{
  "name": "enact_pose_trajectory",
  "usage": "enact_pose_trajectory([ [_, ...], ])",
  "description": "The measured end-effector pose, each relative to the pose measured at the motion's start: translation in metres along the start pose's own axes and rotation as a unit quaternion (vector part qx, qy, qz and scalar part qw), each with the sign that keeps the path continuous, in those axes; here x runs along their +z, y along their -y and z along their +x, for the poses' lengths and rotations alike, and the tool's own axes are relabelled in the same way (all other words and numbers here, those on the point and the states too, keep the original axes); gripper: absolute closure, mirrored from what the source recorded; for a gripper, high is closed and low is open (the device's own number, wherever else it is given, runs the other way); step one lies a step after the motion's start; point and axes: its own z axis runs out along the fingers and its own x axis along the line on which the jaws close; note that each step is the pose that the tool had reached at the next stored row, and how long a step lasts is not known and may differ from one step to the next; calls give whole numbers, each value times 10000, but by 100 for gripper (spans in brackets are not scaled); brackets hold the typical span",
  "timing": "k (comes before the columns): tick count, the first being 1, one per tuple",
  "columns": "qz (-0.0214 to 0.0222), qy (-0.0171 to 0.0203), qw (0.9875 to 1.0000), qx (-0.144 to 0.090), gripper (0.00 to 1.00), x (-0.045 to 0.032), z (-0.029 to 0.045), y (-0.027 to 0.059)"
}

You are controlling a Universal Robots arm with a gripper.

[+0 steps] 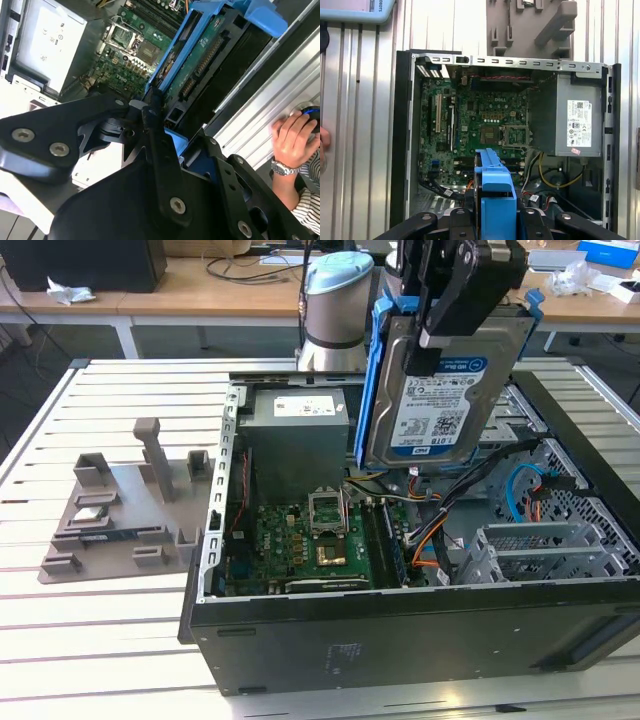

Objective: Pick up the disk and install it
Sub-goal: 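Pick up the disk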

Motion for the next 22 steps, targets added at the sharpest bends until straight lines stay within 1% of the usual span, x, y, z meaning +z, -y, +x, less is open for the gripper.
enact_pose_trajectory([
  [4, 7, 5, 9999, 156, 64, 12, 36, 2],
  [6, 8, 7, 9998, 195, 64, 21, 95, 1],
  [8, 10, 8, 9997, 228, 64, 35, 173, 3],
  [9, 9, 9, 9997, 232, 64, 45, 217, 64],
  [10, 8, 9, 9997, 232, 64, 49, 233, 118],
  [12, 5, 9, 9997, 231, 64, 54, 255, 203],
  [13, 4, 9, 9997, 232, 64, 59, 273, 261],
  [16, 0, 9, 9997, 232, 64, 68, 308, 378],
  [17, -2, 9, 9997, 233, 64, 74, 325, 446],
  [19, -5, 9, 9997, 232, 64, 79, 342, 522],
  [20, -7, 9, 9997, 233, 64, 84, 357, 589],
  [22, -10, 9, 9997, 232, 64, 91, 374, 663],
])
